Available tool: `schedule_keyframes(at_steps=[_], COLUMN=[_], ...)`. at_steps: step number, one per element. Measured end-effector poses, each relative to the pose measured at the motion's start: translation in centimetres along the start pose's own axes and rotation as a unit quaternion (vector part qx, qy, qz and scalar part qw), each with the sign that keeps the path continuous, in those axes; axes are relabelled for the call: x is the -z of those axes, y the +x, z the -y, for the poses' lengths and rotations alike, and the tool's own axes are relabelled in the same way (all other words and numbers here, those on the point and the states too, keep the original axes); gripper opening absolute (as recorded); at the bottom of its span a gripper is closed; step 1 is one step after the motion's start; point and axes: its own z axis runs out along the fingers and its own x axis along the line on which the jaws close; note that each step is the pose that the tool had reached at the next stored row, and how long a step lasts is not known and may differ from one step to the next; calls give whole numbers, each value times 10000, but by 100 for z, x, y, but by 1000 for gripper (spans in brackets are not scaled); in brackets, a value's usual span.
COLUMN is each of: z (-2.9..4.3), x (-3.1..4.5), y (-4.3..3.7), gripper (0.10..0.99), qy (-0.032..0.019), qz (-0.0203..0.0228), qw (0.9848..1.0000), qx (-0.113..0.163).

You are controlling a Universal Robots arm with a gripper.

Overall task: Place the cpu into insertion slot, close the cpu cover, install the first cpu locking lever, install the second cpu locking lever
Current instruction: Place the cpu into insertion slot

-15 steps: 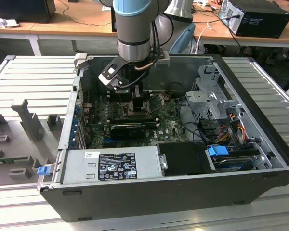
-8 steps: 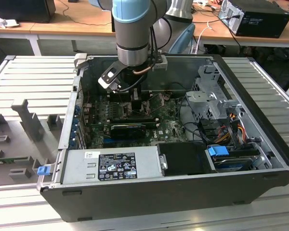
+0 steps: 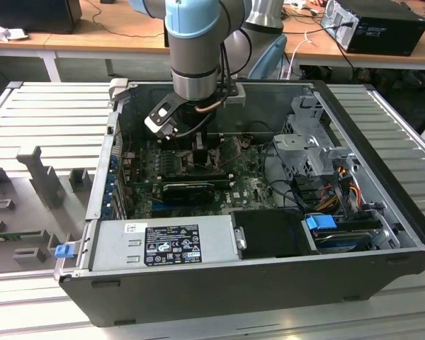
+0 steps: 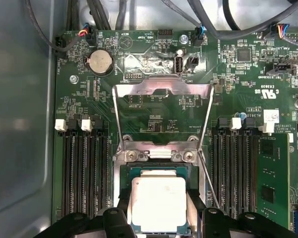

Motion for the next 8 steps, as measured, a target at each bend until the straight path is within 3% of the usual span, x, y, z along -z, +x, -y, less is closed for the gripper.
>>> schedule_keyframes(at_steps=[3, 4, 5, 8], z=[0, -1, 0, 0], x=[-4, -7, -5, -2], y=[1, 3, 2, 1], gripper=[525, 537, 604, 604], qy=[-1, -4, -2, -1], qz=[-3, -7, -4, -2], qw=[10000, 10000, 10000, 10000], qx=[-11, -11, -11, -12])
